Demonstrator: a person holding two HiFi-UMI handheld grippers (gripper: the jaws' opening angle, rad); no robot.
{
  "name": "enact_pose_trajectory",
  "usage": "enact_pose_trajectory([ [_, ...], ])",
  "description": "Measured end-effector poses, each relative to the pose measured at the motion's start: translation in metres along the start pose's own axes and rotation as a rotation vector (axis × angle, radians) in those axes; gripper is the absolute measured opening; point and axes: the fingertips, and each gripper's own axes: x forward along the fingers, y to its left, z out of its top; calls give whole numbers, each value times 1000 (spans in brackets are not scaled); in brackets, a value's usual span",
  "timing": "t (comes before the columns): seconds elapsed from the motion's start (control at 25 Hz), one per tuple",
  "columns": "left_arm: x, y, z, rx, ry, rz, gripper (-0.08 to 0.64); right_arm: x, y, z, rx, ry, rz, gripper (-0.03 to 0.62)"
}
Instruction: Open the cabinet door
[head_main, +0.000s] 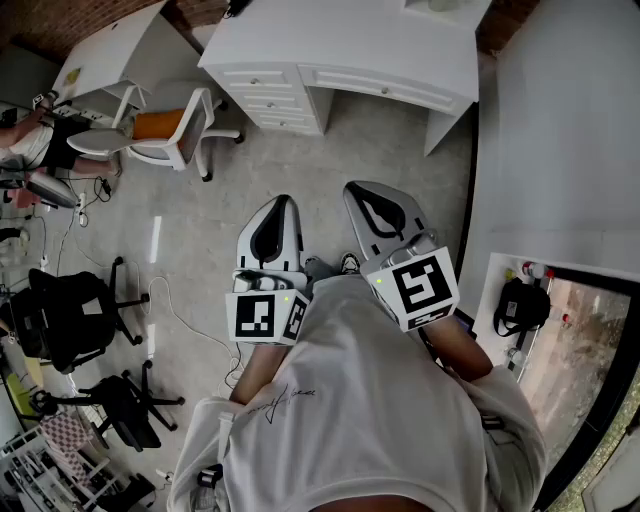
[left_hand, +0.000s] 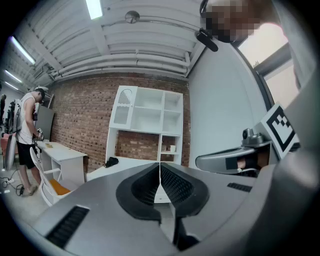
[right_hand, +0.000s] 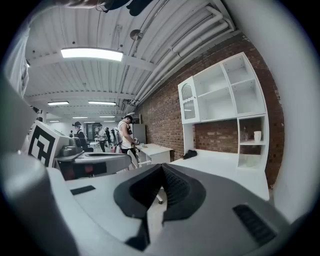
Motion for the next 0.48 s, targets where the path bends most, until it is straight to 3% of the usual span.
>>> enact_pose_trajectory([
  [0.28, 6, -26, -9, 19, 28, -26, 17, -4, -3, -16, -17, 46, 60, 23],
  [0.48, 7, -15, -12, -11, 44, 3, 17, 3, -13, -27, 32, 69, 57, 25],
])
